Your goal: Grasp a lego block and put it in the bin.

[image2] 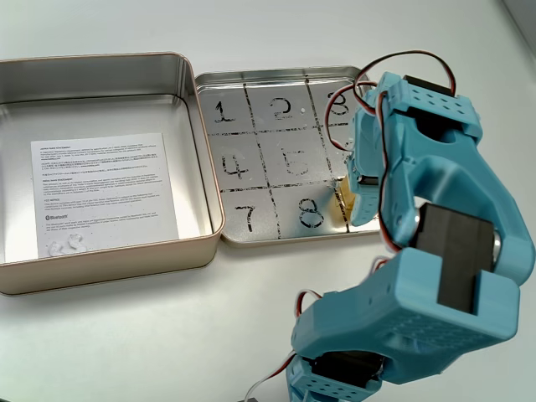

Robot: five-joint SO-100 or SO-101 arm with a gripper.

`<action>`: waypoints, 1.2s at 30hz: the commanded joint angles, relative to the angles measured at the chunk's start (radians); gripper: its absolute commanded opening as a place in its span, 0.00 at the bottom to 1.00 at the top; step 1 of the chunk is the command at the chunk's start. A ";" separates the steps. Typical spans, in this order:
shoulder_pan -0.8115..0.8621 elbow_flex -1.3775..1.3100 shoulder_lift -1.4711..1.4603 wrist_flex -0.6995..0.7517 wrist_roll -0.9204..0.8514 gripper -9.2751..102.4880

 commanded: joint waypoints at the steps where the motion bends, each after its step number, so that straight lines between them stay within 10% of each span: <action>1: 0.025 0.006 -0.008 -0.018 0.006 0.35; 36: -0.087 -0.293 0.083 0.218 0.002 0.08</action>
